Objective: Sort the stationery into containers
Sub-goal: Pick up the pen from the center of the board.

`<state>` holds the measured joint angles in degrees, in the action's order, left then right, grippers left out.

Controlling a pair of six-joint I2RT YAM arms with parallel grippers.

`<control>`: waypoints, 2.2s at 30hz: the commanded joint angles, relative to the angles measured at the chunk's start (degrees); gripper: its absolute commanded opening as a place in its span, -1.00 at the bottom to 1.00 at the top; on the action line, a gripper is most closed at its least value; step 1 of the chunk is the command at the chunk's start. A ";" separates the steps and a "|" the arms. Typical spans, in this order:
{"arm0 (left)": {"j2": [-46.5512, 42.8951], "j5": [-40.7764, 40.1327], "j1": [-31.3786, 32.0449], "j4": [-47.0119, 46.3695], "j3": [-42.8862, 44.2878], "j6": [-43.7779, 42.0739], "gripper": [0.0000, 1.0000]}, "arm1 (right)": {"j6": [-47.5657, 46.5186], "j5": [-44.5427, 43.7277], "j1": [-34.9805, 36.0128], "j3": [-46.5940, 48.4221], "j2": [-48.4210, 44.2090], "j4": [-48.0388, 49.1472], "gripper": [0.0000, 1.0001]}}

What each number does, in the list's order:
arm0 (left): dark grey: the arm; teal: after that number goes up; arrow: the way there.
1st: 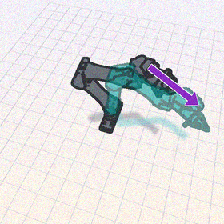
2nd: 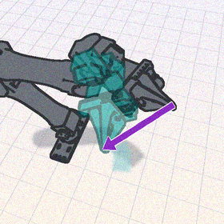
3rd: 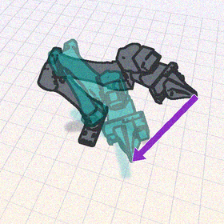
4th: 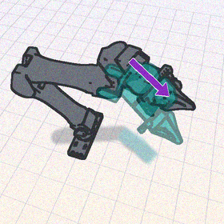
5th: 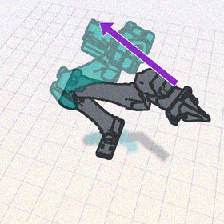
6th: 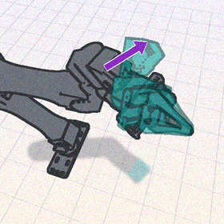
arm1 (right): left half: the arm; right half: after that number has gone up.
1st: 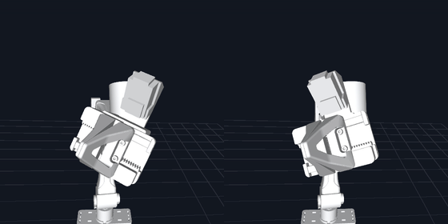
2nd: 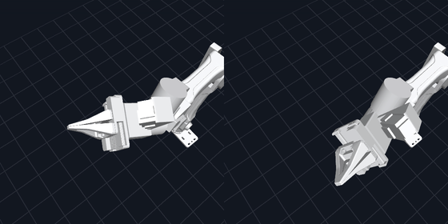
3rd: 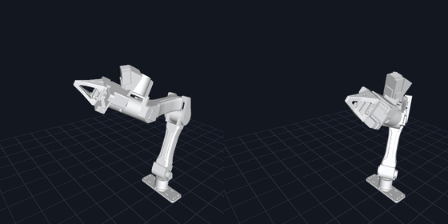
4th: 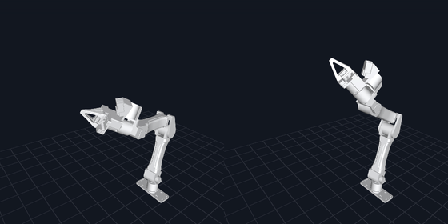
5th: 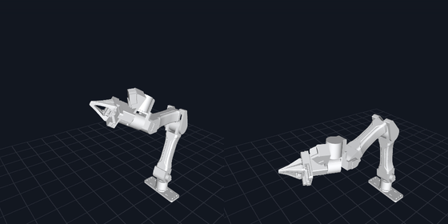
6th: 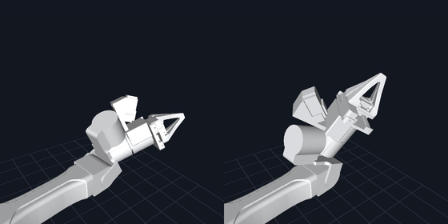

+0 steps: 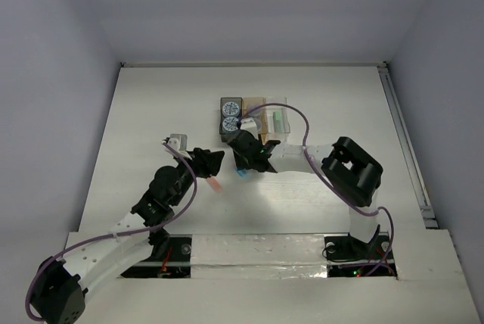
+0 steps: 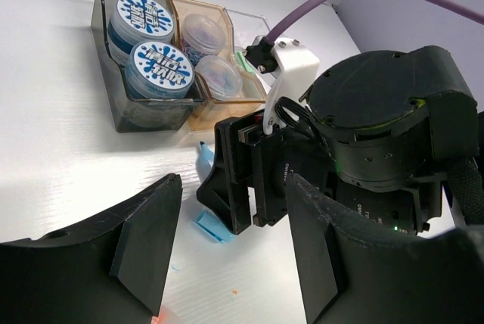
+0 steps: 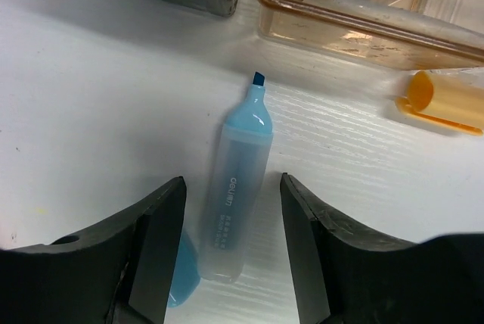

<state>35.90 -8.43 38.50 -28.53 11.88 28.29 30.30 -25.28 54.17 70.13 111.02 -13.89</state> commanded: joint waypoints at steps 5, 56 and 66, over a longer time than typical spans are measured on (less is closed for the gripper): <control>0.31 0.95 -0.09 -3.90 -0.28 0.36 0.06 | -2.00 -0.83 0.06 4.40 3.93 -5.71 0.12; 24.30 13.96 -0.09 -26.92 0.95 8.88 -0.16 | 7.14 13.32 -1.17 -11.68 -21.64 27.16 -0.87; 27.11 14.05 -0.09 -30.09 1.39 9.15 -0.22 | 7.93 14.38 0.49 -12.38 -20.76 27.78 -0.88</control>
<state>62.46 4.75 38.50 -53.84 11.27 37.06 37.52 -11.51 53.43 58.02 91.20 10.59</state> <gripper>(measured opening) 0.395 0.328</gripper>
